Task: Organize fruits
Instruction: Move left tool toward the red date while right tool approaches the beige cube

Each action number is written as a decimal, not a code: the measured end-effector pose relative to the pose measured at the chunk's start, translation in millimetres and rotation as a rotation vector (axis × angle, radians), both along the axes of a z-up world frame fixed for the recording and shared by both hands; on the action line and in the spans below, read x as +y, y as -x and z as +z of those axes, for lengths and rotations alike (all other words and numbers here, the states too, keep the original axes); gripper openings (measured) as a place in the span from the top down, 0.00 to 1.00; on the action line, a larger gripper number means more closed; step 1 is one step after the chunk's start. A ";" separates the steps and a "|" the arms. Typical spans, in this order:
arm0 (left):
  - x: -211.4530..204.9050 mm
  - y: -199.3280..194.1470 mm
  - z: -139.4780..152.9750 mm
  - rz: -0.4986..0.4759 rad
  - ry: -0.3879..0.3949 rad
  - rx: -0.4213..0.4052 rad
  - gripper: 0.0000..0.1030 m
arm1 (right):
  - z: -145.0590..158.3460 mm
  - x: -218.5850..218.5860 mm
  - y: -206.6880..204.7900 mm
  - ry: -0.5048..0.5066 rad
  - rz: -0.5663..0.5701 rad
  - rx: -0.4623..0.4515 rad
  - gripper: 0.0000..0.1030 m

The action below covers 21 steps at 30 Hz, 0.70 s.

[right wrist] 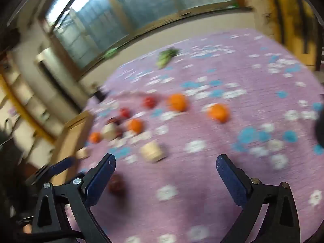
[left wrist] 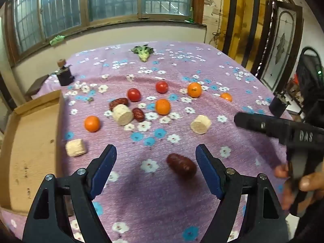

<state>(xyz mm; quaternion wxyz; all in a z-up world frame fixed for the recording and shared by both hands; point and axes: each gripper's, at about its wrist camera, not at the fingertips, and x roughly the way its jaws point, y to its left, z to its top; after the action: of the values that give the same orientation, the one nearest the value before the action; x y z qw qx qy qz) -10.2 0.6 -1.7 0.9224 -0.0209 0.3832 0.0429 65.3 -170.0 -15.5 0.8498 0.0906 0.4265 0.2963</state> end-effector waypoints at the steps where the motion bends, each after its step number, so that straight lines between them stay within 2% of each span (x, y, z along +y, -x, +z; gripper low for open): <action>1: -2.4 -1.1 4.2 0.008 -0.044 0.017 0.22 | 3.3 7.7 5.0 0.036 0.012 -0.017 0.02; 5: 6.3 13.9 21.2 0.025 -0.085 0.021 0.22 | 19.6 28.4 25.6 0.158 0.063 -0.136 0.02; 7: 15.7 19.7 16.7 0.039 -0.028 -0.009 0.22 | 24.2 34.7 30.8 0.198 0.095 -0.156 0.02; 10: 23.1 25.7 16.8 0.051 -0.016 -0.018 0.22 | 26.2 40.4 35.0 0.273 0.101 -0.167 0.02; 11: 24.3 27.3 17.1 0.052 -0.017 -0.017 0.22 | 18.9 37.4 39.9 0.312 0.110 -0.205 0.02; 15: 27.7 31.0 16.6 0.052 -0.012 0.001 0.22 | 22.2 42.1 37.4 0.326 0.155 -0.213 0.02; 18: 26.3 32.8 17.3 0.042 -0.017 0.017 0.22 | 30.0 48.5 44.4 0.328 0.176 -0.254 0.02; 21: 24.8 34.8 15.8 0.040 -0.027 0.000 0.22 | 32.2 53.6 49.0 0.339 0.185 -0.256 0.02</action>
<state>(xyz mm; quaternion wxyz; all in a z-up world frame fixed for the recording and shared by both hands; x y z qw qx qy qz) -45.0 25.4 14.0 0.9215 -0.0161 0.3822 0.0665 16.3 -116.3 16.8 0.8691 -0.1315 0.3656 0.3061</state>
